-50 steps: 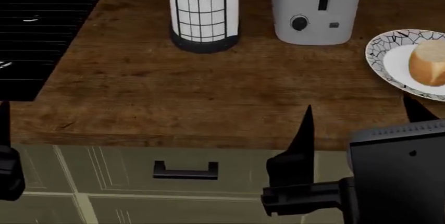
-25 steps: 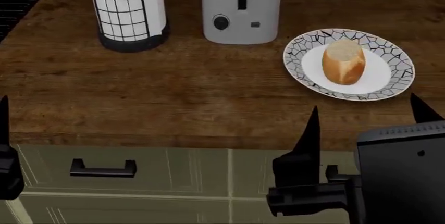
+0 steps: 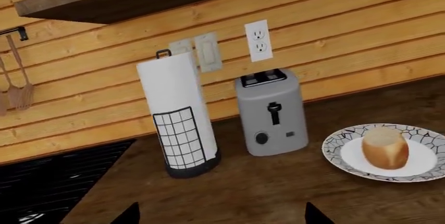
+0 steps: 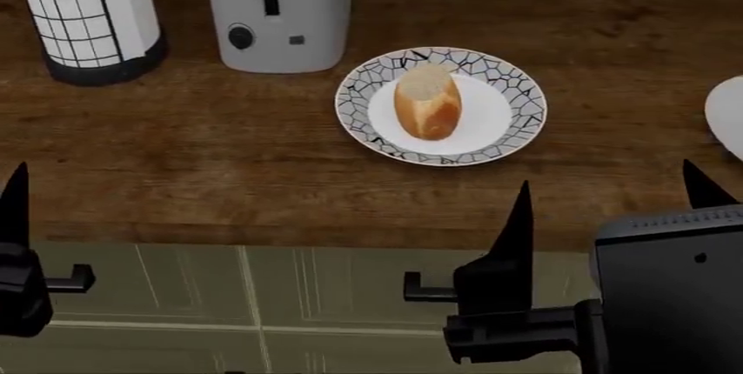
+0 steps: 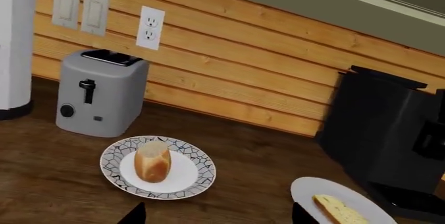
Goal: Place all breads on the cutting board.
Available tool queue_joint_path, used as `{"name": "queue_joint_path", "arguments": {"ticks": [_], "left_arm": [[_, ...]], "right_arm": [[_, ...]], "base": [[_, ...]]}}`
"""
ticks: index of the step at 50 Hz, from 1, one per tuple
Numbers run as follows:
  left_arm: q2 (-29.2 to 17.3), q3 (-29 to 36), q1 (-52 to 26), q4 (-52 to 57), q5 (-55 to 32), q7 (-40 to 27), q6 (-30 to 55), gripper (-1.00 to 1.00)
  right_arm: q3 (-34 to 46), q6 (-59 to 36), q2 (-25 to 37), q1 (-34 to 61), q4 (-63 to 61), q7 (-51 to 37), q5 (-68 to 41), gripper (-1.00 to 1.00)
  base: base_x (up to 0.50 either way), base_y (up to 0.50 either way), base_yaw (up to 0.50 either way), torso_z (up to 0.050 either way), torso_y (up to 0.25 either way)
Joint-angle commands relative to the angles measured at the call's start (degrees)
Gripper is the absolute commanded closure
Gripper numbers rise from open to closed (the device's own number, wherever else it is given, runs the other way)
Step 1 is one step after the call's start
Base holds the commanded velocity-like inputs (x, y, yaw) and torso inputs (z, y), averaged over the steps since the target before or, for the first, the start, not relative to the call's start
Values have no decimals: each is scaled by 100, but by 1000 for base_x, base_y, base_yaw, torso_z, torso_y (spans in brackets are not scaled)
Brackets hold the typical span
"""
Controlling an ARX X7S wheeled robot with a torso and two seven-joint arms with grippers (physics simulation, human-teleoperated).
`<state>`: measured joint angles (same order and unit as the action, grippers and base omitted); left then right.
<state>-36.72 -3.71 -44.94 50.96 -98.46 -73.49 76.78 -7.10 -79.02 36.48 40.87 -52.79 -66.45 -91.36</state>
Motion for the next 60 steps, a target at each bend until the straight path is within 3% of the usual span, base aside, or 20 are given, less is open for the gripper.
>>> {"name": "queue_joint_path", "arguments": {"ticks": [1,46,60], "left_arm": [[15,88,-52,-50,26,-1,-79,-100],[6,255,136,-18,332,204,-262,-100],[-106,204,272,7,390,299,-325,-100]], "right_arm": [[46,83,40,-12,9,22,37,-100],[205,353,81,-274,-31,439,629,-100],[239,426,134,-281,-24,316,598,-100]], "base": [[0,-500,0,0,0],[-1,-500,0,0,0],[33,-50,0,0,0]]}}
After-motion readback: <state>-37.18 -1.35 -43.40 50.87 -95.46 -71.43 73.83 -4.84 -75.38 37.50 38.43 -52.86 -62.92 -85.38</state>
